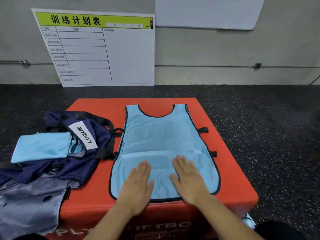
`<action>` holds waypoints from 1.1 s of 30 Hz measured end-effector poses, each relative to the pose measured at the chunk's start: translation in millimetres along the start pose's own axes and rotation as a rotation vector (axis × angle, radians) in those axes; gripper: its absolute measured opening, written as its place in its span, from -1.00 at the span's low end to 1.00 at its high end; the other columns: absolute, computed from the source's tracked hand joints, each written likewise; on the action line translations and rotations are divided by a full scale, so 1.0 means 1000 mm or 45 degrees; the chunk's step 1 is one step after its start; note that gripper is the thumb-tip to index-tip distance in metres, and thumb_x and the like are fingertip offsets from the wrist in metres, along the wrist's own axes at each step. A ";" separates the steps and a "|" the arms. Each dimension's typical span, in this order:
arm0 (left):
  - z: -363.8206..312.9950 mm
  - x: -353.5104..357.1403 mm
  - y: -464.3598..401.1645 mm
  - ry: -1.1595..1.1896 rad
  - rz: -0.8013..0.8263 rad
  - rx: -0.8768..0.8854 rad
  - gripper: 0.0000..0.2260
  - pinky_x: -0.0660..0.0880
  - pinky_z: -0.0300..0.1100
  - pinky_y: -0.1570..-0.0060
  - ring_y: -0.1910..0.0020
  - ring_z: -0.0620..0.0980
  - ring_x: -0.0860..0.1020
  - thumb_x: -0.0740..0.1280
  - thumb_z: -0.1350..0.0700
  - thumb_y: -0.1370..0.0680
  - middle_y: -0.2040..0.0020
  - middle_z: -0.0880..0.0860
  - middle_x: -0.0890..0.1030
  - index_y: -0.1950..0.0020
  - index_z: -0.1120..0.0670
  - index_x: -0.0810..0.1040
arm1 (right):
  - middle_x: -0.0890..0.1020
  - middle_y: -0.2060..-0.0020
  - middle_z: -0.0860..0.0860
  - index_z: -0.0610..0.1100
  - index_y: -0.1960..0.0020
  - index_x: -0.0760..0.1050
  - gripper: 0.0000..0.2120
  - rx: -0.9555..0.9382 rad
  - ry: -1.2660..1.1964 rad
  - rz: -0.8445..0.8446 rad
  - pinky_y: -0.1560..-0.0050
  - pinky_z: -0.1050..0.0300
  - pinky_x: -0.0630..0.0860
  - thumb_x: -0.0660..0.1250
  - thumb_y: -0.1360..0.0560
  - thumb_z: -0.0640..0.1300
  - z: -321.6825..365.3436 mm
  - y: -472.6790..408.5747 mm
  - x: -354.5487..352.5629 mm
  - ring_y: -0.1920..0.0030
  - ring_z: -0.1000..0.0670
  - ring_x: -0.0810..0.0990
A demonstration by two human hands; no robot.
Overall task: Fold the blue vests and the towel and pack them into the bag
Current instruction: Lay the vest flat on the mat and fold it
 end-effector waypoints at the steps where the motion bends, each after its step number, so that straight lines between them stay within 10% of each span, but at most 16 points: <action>1: -0.005 0.004 0.002 0.003 0.010 0.016 -0.43 -0.04 -0.08 -0.52 -0.56 0.04 0.27 0.04 -0.13 -0.67 -0.57 0.12 0.32 -0.55 0.20 0.35 | -0.13 -0.65 0.07 -0.04 -0.67 -0.11 -0.22 -0.040 0.007 0.015 -0.57 0.03 -0.31 -0.40 -0.59 0.36 0.011 0.002 0.007 -0.62 0.07 -0.28; 9: 0.048 -0.008 0.039 -0.013 0.015 -0.005 -0.28 -0.24 -0.20 -0.55 -0.62 -0.17 -0.18 -0.29 -0.37 -0.60 -0.65 -0.08 -0.09 -0.66 0.00 -0.02 | -0.28 -0.61 0.18 0.12 -0.65 -0.24 -0.13 0.042 0.089 0.117 -0.59 0.05 -0.33 -0.48 -0.42 0.48 -0.059 0.033 -0.008 -0.58 0.15 -0.40; 16: 0.061 -0.029 0.066 -0.012 0.151 0.244 -0.31 -0.22 -0.19 -0.57 -0.61 -0.22 -0.22 -0.09 -0.41 -0.63 -0.64 -0.15 -0.15 -0.66 -0.07 -0.09 | -0.23 -0.59 0.28 0.22 -0.64 -0.14 -0.13 -0.196 -0.009 0.276 -0.61 0.14 -0.26 -0.01 -0.46 0.57 -0.090 0.054 -0.029 -0.55 0.28 -0.35; 25: 0.076 -0.043 0.067 0.110 0.115 0.231 -0.41 0.05 -0.39 -0.51 -0.54 -0.39 0.08 0.07 -0.47 -0.56 -0.53 -0.34 0.23 -0.52 -0.26 0.36 | 0.51 -0.39 0.22 0.26 -0.18 0.66 -0.64 -0.172 -0.560 0.077 -0.55 0.19 0.21 0.50 -0.41 0.26 -0.111 0.069 -0.037 -0.47 0.35 0.30; 30: 0.083 -0.051 0.064 0.154 -0.109 0.231 -0.53 0.25 -0.40 -0.41 -0.42 -0.26 0.43 0.13 -0.39 -0.60 -0.35 -0.28 0.54 -0.28 -0.20 0.64 | 0.71 -0.04 0.25 0.18 0.10 0.68 -0.97 -0.061 -0.643 -0.086 -0.30 0.28 0.44 0.48 -0.49 0.04 -0.103 0.058 -0.051 -0.17 0.28 0.61; 33: 0.077 -0.055 0.053 0.181 -0.251 0.229 -0.63 0.40 -0.33 -0.24 -0.18 -0.17 0.60 0.23 -0.28 -0.59 -0.15 -0.23 0.67 -0.12 -0.10 0.71 | 0.65 0.25 0.13 -0.02 0.14 0.61 -0.84 0.022 -0.672 -0.097 0.00 0.02 0.49 0.38 -0.61 -0.05 -0.104 0.040 -0.061 0.19 0.18 0.57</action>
Point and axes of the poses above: each hand's wrist, its own y-axis away from the middle knuckle, its own x-axis out of the palm, z = x × y, the point moved 5 cm from there along -y, towards the middle knuckle
